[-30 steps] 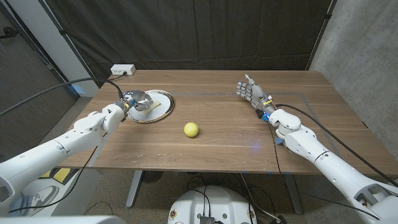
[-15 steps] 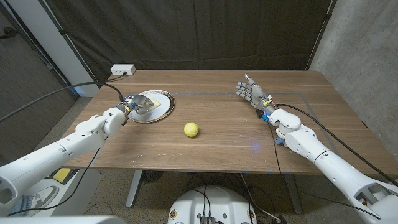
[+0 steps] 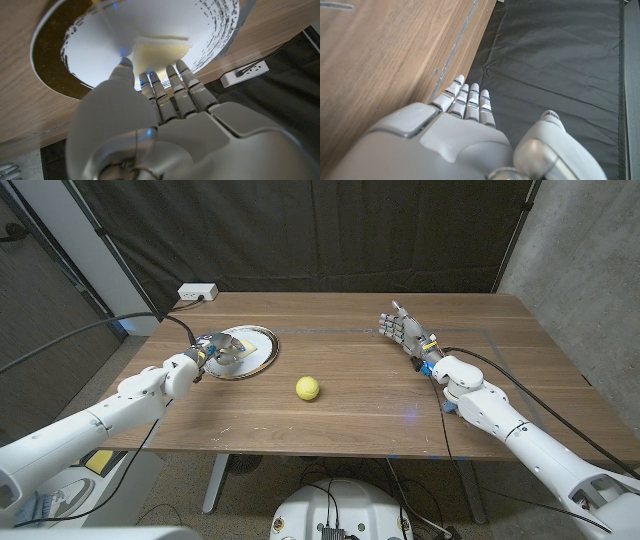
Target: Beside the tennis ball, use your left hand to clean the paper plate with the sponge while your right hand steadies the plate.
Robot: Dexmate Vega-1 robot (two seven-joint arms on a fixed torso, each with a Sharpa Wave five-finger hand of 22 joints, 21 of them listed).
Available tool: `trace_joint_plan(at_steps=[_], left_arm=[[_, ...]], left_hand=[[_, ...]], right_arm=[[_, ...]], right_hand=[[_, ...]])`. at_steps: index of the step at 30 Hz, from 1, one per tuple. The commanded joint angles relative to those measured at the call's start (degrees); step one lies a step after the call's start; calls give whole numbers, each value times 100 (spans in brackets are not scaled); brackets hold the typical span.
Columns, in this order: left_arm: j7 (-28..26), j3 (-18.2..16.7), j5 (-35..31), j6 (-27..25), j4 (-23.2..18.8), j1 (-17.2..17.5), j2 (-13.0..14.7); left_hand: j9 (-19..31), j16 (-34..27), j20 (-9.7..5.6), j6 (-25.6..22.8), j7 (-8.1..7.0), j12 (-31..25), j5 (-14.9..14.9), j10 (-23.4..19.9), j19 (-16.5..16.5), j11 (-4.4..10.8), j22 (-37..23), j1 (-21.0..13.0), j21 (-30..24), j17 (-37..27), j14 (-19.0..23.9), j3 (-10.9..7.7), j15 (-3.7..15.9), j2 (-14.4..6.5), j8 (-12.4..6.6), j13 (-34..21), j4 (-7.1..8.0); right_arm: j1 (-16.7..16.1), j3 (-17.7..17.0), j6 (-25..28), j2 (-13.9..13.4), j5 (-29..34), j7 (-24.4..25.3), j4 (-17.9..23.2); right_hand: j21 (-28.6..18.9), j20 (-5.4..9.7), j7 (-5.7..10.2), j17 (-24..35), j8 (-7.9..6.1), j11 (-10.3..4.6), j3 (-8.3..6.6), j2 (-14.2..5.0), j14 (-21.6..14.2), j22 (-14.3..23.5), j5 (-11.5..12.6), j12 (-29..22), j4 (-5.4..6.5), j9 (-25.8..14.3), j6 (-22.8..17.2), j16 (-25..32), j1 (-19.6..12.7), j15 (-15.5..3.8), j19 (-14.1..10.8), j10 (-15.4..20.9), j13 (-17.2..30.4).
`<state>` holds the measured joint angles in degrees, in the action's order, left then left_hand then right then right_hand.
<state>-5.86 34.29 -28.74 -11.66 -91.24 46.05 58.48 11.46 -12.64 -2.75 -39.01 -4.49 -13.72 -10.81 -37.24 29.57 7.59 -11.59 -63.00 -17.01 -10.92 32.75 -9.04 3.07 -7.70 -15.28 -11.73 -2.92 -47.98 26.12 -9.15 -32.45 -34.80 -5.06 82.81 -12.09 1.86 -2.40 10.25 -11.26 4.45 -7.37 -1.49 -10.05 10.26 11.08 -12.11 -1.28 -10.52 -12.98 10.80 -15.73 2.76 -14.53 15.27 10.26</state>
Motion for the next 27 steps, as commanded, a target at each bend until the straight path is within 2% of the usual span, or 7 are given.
trace_joint_plan(at_steps=[1, 5, 13, 22, 27], left_arm=[[62, 74, -36, 173, 53, -171, -86], [63, 54, -12, 206, 28, -182, -82], [88, 69, -19, 244, 16, -204, -109], [105, 42, -28, 174, -72, -141, -73], [93, -5, 6, 133, -140, -70, -25]], left_hand=[[3, 26, -137, -29, 4, 46, 12, 1, 14, 21, -17, 14, -38, -4, 32, -16, 638, 14, 27, -6, 24], [1, 38, -139, -20, 21, 60, 11, 11, -2, 1, -15, 17, -34, -5, 21, -16, 626, 16, 40, -6, 24], [0, 55, -142, -17, 31, 78, 7, 22, -24, -14, -10, 13, -28, -7, 10, -22, 609, 14, 57, -6, 20], [-1, 66, -138, -16, 39, 90, 4, 16, -26, -24, -5, 11, -29, -9, 10, -29, 612, 6, 74, -7, 19], [-2, 72, -137, -20, 42, 97, 3, 13, -30, -26, -2, 11, -30, -11, 8, -33, 605, 4, 83, -7, 19]], right_arm=[[-76, 136, -715, 33, 452, -75, 119], [50, 267, -1008, 116, 653, -252, 51], [335, 501, -1400, 283, 990, -531, -136], [720, 775, -1492, 388, 1406, -762, -352], [956, 987, -1522, 424, 2037, -608, -411]], right_hand=[[-17, 90, 77, 11, -70, -171, -30, -96, -129, 31, -7, -79, -71, -24, -158, 28, -58, -159, -110, 143, 30], [-23, 137, 128, 6, -101, -243, -50, -113, -195, 31, -8, -104, -108, -25, -282, 34, -106, -218, -153, 231, 29], [-41, 198, 163, 2, -116, -288, -63, -117, -278, 30, -12, -126, -147, -25, -378, 43, -149, -299, -237, 322, 29], [-40, 226, 186, 1, -113, -313, -67, -116, -302, 29, -15, -130, -166, -26, -403, 38, -168, -328, -257, 354, 28], [-30, 230, 190, 1, -109, -318, -67, -114, -297, 29, -17, -126, -174, -26, -409, 30, -173, -331, -243, 356, 28]])
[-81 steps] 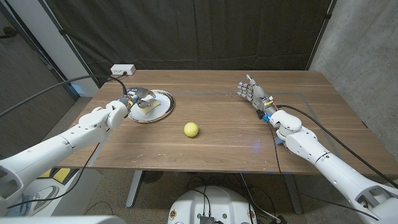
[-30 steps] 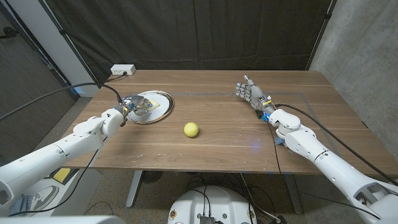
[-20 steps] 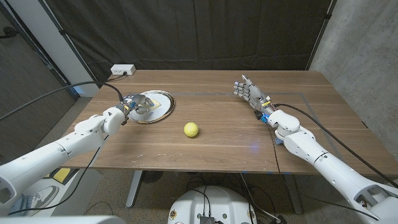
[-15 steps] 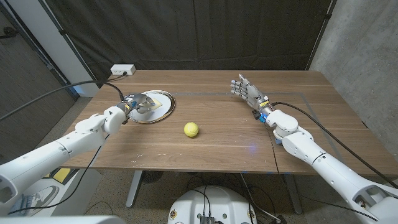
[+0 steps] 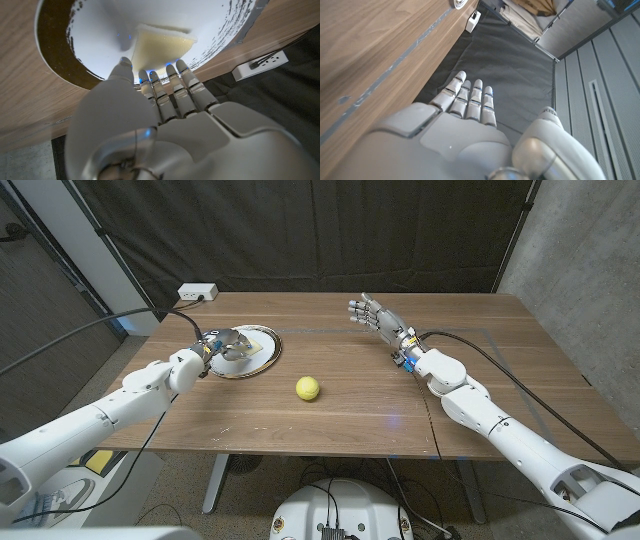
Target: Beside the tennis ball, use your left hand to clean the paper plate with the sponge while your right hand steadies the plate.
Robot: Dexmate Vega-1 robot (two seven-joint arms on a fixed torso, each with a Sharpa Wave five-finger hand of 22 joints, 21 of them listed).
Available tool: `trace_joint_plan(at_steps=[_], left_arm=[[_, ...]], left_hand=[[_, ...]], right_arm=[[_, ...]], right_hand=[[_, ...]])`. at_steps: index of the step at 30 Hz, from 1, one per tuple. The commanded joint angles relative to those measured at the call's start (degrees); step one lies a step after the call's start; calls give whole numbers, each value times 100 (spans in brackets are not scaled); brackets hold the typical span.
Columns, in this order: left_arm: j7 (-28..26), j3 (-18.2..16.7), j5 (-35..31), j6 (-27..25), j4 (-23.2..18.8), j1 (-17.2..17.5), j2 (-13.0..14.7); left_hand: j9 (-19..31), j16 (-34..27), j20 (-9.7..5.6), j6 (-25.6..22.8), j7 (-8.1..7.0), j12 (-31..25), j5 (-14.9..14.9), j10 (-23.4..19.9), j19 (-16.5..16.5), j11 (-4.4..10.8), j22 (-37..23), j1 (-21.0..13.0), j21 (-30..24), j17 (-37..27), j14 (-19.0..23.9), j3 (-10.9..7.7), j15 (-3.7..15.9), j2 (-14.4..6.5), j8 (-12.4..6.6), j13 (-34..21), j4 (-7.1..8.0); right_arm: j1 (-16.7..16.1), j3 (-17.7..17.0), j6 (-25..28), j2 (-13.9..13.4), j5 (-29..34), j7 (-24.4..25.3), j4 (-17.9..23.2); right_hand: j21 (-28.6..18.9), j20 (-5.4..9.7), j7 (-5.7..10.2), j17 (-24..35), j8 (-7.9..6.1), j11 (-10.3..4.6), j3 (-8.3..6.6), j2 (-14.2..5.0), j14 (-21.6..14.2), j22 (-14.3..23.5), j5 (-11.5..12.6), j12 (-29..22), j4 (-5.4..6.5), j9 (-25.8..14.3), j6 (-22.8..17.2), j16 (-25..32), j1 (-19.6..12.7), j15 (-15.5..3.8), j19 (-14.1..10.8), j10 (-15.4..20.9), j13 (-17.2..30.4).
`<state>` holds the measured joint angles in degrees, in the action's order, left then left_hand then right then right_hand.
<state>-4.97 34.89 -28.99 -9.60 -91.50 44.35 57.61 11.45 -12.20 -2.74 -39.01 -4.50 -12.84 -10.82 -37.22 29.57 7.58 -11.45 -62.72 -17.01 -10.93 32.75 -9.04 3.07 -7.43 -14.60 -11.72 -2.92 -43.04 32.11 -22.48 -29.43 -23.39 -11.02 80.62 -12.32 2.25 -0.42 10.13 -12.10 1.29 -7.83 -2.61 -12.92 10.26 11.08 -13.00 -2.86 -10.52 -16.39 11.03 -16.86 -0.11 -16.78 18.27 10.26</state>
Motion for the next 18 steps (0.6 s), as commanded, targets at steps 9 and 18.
trace_joint_plan(at_steps=[9, 18], left_arm=[[6, -152, 72, -169, -293, 260, 185], [-8, -227, 130, -220, -376, 379, 265]], left_hand=[[-1, 32, -136, -29, 48, 21, 2, 8, -32, -29, -12, -18, -31, -11, 22, -39, 599, -26, 29, -9, 16], [-1, 43, -132, -30, 54, 34, 1, 9, -38, -35, -8, -18, -31, -13, 17, -44, 589, -29, 46, -9, 15]], right_arm=[[862, 758, -309, 301, 1825, 212, -470], [1225, 1088, -646, 609, 2517, 439, -946]], right_hand=[[24, 201, -4, 15, -12, -7, -16, 5, 42, 28, -20, -16, -28, -27, -74, -22, -62, -51, 39, 26, 28], [50, 216, 17, 18, 3, -18, -11, 7, 87, 28, -21, 2, -33, -28, -68, -43, -55, -60, 91, 1, 28]])
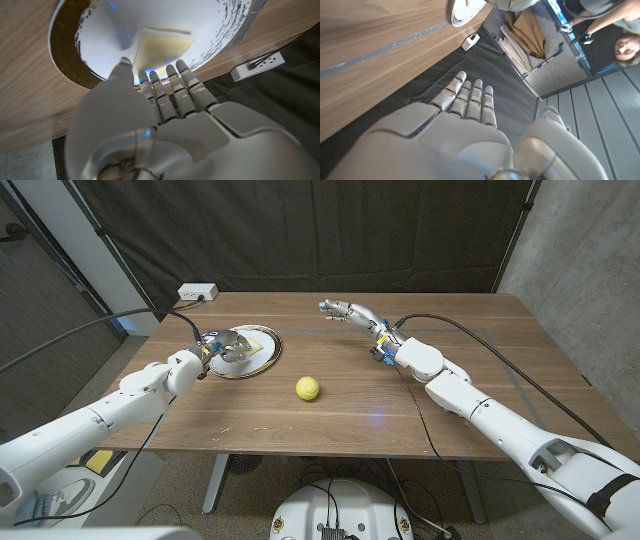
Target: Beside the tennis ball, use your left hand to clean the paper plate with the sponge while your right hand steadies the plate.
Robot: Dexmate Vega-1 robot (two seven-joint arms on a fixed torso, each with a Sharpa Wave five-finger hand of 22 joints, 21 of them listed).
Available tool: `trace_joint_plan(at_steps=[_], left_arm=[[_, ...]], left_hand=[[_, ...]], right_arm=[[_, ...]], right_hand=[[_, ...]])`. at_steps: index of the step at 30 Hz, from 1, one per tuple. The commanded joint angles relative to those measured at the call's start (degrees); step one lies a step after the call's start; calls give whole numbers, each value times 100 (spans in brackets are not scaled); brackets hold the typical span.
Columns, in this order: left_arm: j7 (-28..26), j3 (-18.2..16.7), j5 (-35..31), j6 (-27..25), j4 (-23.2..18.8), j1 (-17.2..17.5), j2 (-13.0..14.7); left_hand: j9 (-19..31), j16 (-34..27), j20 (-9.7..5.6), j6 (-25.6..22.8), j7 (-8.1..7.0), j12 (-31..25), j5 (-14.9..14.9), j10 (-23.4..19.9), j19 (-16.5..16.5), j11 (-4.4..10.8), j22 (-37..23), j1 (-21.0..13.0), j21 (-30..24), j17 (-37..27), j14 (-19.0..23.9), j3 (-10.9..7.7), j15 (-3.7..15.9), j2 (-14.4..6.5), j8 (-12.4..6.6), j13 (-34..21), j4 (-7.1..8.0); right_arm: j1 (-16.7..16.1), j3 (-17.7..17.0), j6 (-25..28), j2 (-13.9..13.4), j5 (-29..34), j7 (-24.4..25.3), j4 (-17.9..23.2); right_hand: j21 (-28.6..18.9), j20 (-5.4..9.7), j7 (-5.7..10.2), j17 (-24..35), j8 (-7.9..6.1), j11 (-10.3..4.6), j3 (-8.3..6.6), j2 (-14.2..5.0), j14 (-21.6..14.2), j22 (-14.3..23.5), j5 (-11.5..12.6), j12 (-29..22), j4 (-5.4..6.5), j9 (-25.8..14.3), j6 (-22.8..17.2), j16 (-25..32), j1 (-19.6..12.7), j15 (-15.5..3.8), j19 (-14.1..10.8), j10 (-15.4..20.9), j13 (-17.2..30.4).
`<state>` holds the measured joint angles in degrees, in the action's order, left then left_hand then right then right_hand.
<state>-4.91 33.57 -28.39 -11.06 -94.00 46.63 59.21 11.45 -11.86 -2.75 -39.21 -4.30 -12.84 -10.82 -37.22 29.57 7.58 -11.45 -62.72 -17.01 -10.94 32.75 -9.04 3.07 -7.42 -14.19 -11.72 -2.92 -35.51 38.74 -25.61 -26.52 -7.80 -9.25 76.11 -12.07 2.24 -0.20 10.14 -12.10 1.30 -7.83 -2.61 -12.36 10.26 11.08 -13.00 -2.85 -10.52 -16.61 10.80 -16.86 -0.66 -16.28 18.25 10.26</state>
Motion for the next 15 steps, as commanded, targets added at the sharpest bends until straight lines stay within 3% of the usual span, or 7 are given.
trace_joint_plan(at_steps=[1, 12, 15], left_arm=[[-16, -100, 71, -75, -128, 157, 109], [-19, -131, 108, -51, -138, 199, 140], [-13, -169, 150, -80, -176, 247, 179]], left_hand=[[-1, 8, -134, -14, 32, 33, 2, 1, -37, -32, -7, -18, -32, -13, 21, -45, 592, -30, 5, -9, 15], [-1, 13, -132, -21, 29, 37, 2, -18, -38, -31, -3, -19, -34, -14, 29, -50, 591, -29, 19, -10, 12], [-1, 16, -130, -32, 35, 37, 2, -25, -38, -32, -2, -18, -34, -14, 26, -51, 595, -29, 19, -10, 12]], right_arm=[[514, 465, -357, 343, 1033, 272, -537], [919, 867, -729, 700, 1705, 502, -1172], [1106, 1026, -920, 872, 1973, 652, -1522]], right_hand=[[32, 219, -1, 18, 7, -26, -9, 8, 32, 28, -21, 6, -35, -28, -41, -20, -53, -7, 57, -4, 28], [91, 211, 40, 24, 33, -46, 11, 17, 179, 29, -18, 55, -31, -30, -22, -65, -16, -21, 212, -102, 28], [99, 213, 44, 25, 44, -48, 15, 18, 208, 29, -17, 63, -29, -30, -2, -71, -7, -33, 238, -118, 28]])
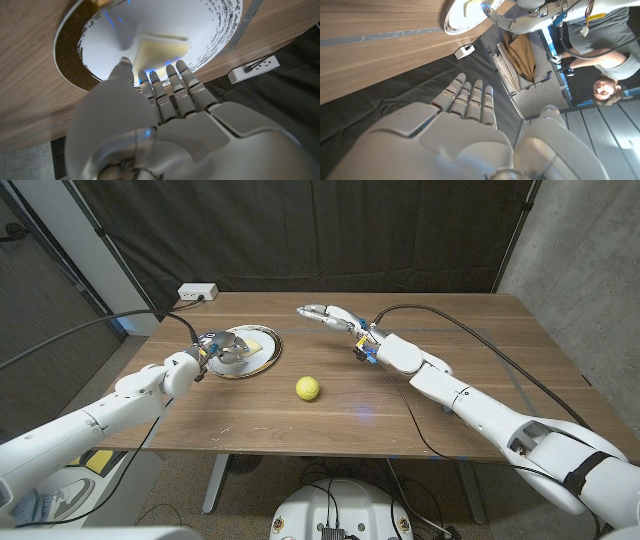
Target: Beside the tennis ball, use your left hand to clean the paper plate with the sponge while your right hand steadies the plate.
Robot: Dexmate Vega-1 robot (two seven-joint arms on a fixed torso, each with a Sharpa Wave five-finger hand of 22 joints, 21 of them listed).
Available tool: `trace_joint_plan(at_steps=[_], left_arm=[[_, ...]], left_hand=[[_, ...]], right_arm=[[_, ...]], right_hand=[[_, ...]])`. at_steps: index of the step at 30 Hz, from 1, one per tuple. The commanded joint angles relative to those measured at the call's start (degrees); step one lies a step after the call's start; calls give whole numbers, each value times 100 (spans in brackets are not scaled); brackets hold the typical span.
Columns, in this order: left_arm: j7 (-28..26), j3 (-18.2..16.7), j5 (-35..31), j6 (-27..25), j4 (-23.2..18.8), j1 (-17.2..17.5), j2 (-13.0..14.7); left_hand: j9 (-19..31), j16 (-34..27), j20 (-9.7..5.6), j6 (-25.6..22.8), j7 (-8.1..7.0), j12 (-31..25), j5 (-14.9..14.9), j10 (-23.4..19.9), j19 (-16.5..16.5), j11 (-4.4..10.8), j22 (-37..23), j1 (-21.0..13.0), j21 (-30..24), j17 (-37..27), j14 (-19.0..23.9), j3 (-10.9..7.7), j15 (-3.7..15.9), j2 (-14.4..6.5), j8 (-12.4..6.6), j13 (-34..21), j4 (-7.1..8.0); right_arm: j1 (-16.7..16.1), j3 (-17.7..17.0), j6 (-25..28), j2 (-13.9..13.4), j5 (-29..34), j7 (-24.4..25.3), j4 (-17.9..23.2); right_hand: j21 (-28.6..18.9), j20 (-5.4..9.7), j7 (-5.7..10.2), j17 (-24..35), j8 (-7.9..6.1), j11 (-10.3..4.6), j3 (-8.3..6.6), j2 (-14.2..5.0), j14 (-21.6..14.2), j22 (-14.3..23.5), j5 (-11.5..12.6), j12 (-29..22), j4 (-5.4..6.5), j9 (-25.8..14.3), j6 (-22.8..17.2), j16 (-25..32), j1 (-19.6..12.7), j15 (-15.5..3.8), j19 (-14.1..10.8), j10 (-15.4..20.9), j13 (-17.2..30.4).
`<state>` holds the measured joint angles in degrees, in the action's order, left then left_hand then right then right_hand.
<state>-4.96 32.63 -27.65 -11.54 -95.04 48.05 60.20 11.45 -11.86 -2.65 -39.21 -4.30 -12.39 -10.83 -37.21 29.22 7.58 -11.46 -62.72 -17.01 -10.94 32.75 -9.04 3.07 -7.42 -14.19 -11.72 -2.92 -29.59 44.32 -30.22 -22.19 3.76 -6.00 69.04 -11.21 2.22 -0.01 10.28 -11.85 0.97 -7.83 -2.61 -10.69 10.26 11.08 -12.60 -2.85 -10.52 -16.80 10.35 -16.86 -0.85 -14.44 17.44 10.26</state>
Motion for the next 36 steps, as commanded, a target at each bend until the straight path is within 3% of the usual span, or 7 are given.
trace_joint_plan(at_steps=[1, 8, 19, 30, 36], left_arm=[[-5, -84, 87, -42, -81, 117, 88], [5, -125, 157, -86, -129, 192, 127], [-1, -196, 219, -208, -210, 300, 208], [0, -266, 256, -297, -298, 307, 259], [40, -325, 400, -274, -280, 241, 226]], left_hand=[[-1, 19, -136, -26, 37, -6, 2, -25, -6, -38, -1, -18, -34, -14, 23, -52, 591, -29, 23, -10, 11], [-1, 17, -142, -48, 42, -2, 2, -35, -3, -37, 1, -20, -36, -15, 40, -55, 581, -26, 26, -10, 8], [-1, 17, -143, -62, 33, 6, 4, -49, -8, -34, 5, -14, -36, -15, 63, -53, 594, -11, 40, -11, 4], [-1, 16, -132, -71, 62, 14, 3, -61, -37, -44, 11, -10, -25, -15, 85, -56, 582, -11, 55, -11, 3], [4, 15, -97, -56, 94, 27, -15, -50, -56, -112, 6, 4, -24, -35, 78, -125, 549, -184, 78, -15, 63]], right_arm=[[571, 517, -503, 476, 904, 366, -900], [917, 843, -610, 669, 1503, 670, -1323], [1539, 1432, -993, 1100, 2209, 1289, -2360], [2023, 2048, -1267, 1400, 2705, 1699, -3063], [2256, 2443, -1466, 1687, 2919, 1918, -3564]], right_hand=[[14, 218, 28, 11, 20, -9, 17, 18, 43, 29, -16, 25, -29, -30, 19, -25, -4, -14, 58, -44, 28], [43, 219, 46, 16, 41, -26, 34, 18, 142, 29, -10, 67, -17, -31, 51, -38, 37, -11, 166, -144, 29], [61, 237, 91, 41, 137, -56, 191, 82, 375, 31, 28, 176, 124, -34, 312, -31, 369, -13, 364, -520, 29], [43, 241, 108, 35, 104, -59, 224, 101, 394, 29, 53, 125, 140, -35, 274, -14, 425, -27, 373, -450, 29], [27, 262, 137, 29, 50, -56, 241, 104, 382, 28, 73, 88, 150, -38, 149, 1, 458, -51, 364, -378, 30]])
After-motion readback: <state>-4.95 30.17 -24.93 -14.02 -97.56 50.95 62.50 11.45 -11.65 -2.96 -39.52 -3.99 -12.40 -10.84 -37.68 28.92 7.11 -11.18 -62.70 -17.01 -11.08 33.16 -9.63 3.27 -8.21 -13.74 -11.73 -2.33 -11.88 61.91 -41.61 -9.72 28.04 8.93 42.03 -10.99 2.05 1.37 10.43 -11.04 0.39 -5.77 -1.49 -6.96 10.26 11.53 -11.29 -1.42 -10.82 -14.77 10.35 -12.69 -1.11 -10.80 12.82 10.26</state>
